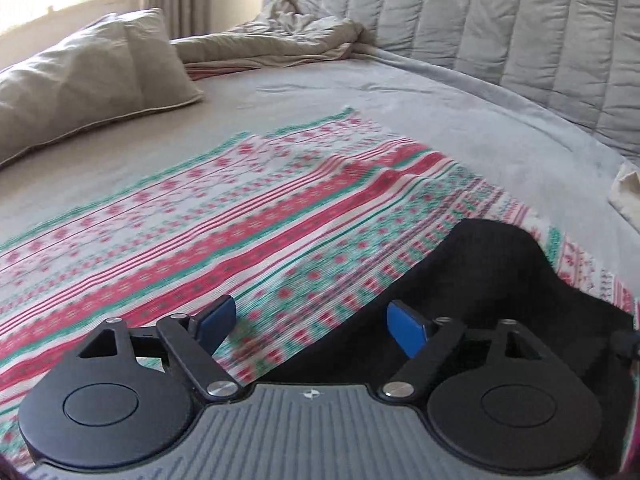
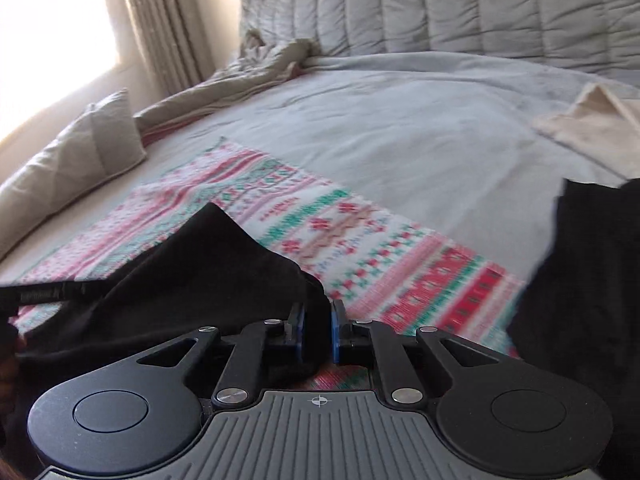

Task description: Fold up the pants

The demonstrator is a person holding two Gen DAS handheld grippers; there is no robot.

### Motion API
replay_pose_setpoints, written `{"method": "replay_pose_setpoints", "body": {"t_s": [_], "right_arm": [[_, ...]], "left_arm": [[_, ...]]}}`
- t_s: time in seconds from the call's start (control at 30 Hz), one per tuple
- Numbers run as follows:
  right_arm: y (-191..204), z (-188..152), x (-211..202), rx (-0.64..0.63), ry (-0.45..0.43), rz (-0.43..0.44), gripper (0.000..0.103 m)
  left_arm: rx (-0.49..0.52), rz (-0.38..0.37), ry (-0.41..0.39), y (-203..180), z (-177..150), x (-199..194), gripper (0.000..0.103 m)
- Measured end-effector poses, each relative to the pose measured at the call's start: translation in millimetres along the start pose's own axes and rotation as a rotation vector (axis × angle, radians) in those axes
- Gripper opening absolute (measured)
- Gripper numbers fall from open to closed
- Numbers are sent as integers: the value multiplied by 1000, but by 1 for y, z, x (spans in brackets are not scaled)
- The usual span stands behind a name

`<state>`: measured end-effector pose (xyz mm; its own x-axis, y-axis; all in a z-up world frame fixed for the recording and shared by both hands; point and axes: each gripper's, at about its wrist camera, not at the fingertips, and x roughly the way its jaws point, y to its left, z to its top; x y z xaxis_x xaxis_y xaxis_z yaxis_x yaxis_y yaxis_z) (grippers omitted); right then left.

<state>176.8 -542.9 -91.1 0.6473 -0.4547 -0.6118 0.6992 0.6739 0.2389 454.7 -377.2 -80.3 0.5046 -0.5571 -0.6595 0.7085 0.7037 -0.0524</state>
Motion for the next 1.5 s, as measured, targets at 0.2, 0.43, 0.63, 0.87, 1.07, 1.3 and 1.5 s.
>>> {"method": "replay_pose_setpoints", "body": {"t_s": [0.2,0.43,0.63,0.87,1.07,1.3,1.5], "right_arm": [[-1,-1,-1,1,-3,-2,11],[-4,-1,-1,16,-2,22,11],[-7,-1,-2,29,-4,35,11],[-8,1,-9,51,-90,31,11],[-10,-1,1,43,-43,-36,22],[-5,3,-10,1,-109,-15,61],[10,2,-17,-45,-78,95,79]], "left_arm": [[39,-77,30,-18,11,11,54],[74,-97,54,-37,19,15,6],[32,-26,-54,-41,23,10,5],[1,-24,-179,-48,17,17,5],[-81,57,-139,-46,17,30,41],[-106,143,-155,-48,-17,-41,80],[-175,245,-77,-28,-71,-122,87]]}}
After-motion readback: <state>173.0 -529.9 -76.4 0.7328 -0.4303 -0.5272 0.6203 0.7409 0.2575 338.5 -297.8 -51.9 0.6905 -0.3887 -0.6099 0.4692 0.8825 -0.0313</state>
